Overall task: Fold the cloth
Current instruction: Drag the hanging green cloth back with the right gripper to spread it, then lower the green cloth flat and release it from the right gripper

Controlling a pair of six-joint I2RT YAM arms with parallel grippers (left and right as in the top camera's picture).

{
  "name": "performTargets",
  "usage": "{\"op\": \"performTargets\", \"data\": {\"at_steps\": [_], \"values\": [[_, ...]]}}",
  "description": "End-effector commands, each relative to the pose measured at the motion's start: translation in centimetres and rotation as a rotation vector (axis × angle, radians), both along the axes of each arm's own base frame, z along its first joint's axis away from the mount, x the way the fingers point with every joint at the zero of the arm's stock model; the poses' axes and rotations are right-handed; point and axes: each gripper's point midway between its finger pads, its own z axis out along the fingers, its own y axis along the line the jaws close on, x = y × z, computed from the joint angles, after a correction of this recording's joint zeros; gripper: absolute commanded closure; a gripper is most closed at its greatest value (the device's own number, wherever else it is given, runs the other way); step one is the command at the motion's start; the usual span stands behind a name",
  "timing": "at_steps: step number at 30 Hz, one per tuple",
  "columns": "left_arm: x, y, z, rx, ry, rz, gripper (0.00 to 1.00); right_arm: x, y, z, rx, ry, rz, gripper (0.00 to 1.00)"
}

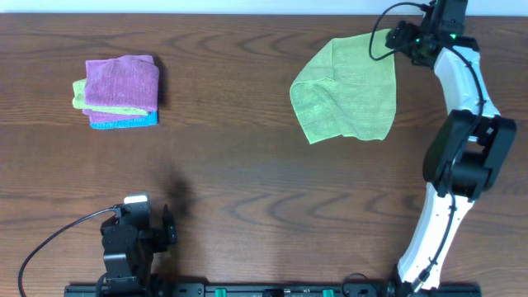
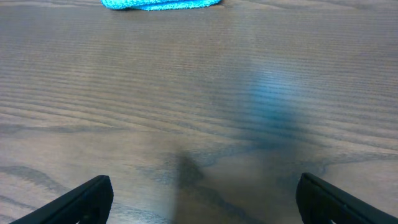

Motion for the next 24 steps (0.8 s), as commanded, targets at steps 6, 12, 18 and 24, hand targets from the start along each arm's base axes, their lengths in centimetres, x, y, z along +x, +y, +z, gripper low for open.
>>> {"op": "performTargets", "data": {"at_steps": [6, 12, 18, 24], "values": [[-0.3, 0.2, -1.0, 0.015, 0.029, 0.005, 0.05, 0.4, -1.9, 5.6, -0.118, -0.028, -0.038, 0.12], [-0.3, 0.2, -1.0, 0.015, 0.029, 0.005, 0.05, -0.2, -3.2, 7.7, -0.178, -0.014, -0.091, 0.03], [-0.3, 0.2, -1.0, 0.015, 0.029, 0.005, 0.05, -0.4, -3.4, 8.1, -0.195, -0.01, -0.096, 0.01], [-0.3, 0.2, -1.0, 0.015, 0.029, 0.005, 0.05, -1.5, -3.9, 7.3, -0.221, 0.05, -0.117, 0.01]]}}
